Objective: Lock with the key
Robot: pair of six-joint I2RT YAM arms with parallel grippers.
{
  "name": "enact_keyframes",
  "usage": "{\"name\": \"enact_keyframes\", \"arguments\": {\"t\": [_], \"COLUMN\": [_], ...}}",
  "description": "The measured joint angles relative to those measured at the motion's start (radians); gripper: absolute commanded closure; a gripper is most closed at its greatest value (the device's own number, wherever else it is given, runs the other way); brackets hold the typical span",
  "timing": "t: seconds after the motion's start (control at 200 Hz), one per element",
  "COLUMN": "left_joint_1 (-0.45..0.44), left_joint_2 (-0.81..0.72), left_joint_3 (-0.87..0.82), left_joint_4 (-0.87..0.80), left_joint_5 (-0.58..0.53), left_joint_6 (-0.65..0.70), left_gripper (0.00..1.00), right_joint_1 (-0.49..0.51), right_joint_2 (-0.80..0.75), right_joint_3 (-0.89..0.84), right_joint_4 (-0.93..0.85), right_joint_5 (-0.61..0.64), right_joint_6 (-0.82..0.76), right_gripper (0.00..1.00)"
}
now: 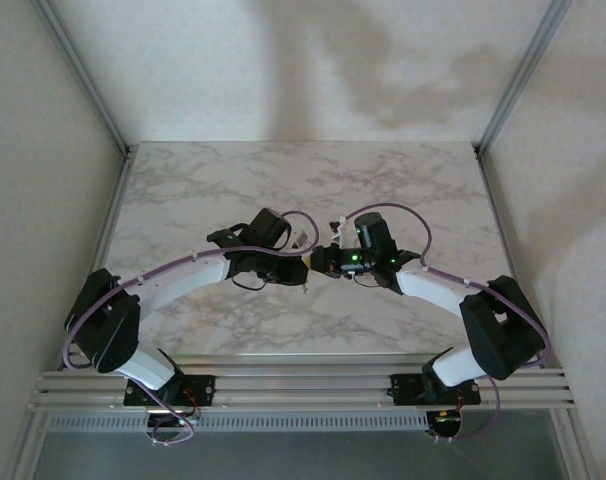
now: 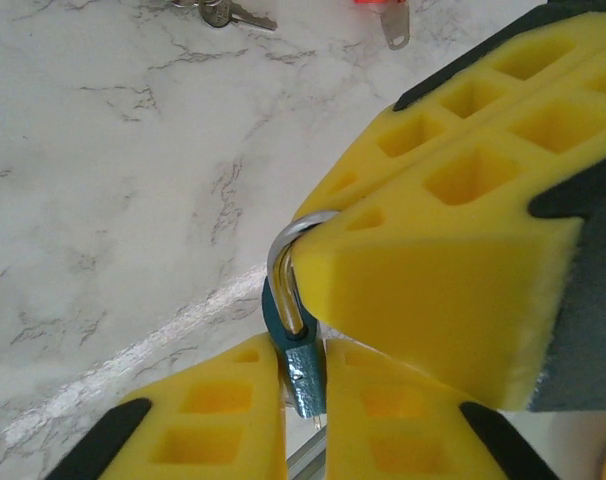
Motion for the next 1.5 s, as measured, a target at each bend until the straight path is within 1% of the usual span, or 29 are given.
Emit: {"name": "enact_keyframes", "arguments": {"t": [0.1, 0.18, 0.466, 0.566, 0.711, 0.801, 1.016, 1.251, 1.387, 1.502], "left_joint_1": [0.002, 0.003, 0.007, 0.011, 0.013, 0.018, 0.011, 0.014, 0.050, 0.124], "left_joint_2": [0.000, 0.000, -0.031, -0.061, -0.110, -0.128, -0.186, -0.227, -0.246, -0.269], "left_joint_3": [-0.011, -0.024, -0.093, -0.133, -0.187, -0.206, -0.244, -0.264, -0.267, -0.270], "left_joint_4": [0.013, 0.032, 0.111, 0.152, 0.194, 0.213, 0.241, 0.260, 0.255, 0.248], "left_joint_5": [0.006, 0.014, 0.049, 0.068, 0.093, 0.109, 0.212, 0.252, 0.265, 0.266], "left_joint_6": [-0.001, -0.001, -0.014, -0.023, -0.038, -0.044, -0.040, -0.029, -0.015, 0.006], "left_gripper": [0.93, 1.00, 1.00, 1.00, 1.00, 1.00, 1.00, 1.00, 1.00, 1.00], "right_joint_1": [0.000, 0.000, 0.001, 0.002, 0.009, 0.011, 0.011, 0.009, 0.008, 0.006], "right_joint_2": [0.000, 0.000, 0.001, 0.001, 0.000, -0.005, -0.028, -0.063, -0.111, -0.164], "right_joint_3": [-0.002, -0.004, -0.006, -0.006, -0.006, -0.006, -0.006, -0.006, -0.018, -0.036], "right_joint_4": [-0.001, -0.003, -0.019, -0.023, -0.024, -0.024, -0.008, -0.008, 0.001, 0.019], "right_joint_5": [0.000, 0.000, -0.011, -0.024, -0.048, -0.057, -0.029, -0.017, -0.014, -0.001], "right_joint_6": [0.000, 0.000, 0.000, -0.001, -0.004, -0.005, -0.004, -0.005, -0.009, -0.013], "right_gripper": [1.00, 1.00, 1.00, 0.94, 0.91, 0.85, 0.77, 0.72, 0.69, 0.67]}}
